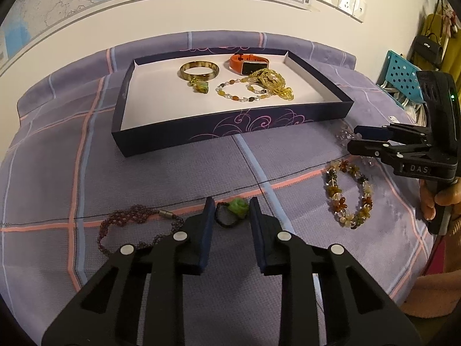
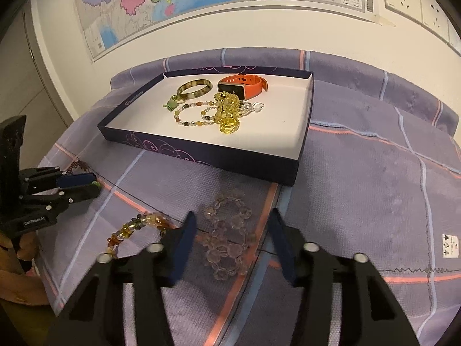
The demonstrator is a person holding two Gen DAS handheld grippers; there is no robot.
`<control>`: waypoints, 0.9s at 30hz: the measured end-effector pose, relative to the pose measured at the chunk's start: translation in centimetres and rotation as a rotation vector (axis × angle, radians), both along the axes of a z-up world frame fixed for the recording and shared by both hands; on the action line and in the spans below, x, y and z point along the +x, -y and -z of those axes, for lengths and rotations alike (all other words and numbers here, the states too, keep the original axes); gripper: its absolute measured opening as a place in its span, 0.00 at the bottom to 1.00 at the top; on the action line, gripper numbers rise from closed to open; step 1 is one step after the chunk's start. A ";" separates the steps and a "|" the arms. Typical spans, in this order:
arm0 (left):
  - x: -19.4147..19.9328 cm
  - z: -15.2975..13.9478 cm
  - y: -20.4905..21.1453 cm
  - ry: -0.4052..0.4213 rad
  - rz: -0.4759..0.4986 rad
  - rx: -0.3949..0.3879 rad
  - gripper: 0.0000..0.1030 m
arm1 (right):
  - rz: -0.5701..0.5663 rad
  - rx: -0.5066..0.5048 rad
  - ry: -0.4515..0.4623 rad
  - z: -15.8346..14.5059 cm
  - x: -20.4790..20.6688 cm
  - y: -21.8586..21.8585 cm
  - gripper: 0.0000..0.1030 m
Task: Organize jewelry
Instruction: 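Grasp the green-stone cord ring with the left gripper while the right grasps the crystal bracelet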
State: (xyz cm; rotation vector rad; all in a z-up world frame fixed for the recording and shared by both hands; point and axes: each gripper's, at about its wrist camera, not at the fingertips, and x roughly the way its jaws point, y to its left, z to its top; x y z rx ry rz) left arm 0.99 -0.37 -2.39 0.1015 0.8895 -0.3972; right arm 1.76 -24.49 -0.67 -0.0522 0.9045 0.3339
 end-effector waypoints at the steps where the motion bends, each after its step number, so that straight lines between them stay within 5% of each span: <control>1: 0.0 0.0 0.0 0.000 -0.002 -0.001 0.24 | -0.002 0.001 0.000 0.0 0.0 0.0 0.35; 5: 0.0 0.0 -0.1 -0.002 -0.007 -0.010 0.23 | -0.001 0.001 0.002 0.0 0.0 0.1 0.20; 13: -0.1 -0.4 -0.4 0.005 -0.006 -0.034 0.23 | -0.013 0.093 0.018 -0.9 -0.6 0.7 0.18; 14: -0.2 -0.5 -0.4 0.008 -0.003 -0.037 0.23 | -0.015 0.110 0.026 -1.3 -0.7 0.8 0.08; 27: -0.5 -2.3 -0.6 0.050 0.012 -0.067 0.23 | -0.056 0.167 0.108 -5.0 -1.6 0.5 0.08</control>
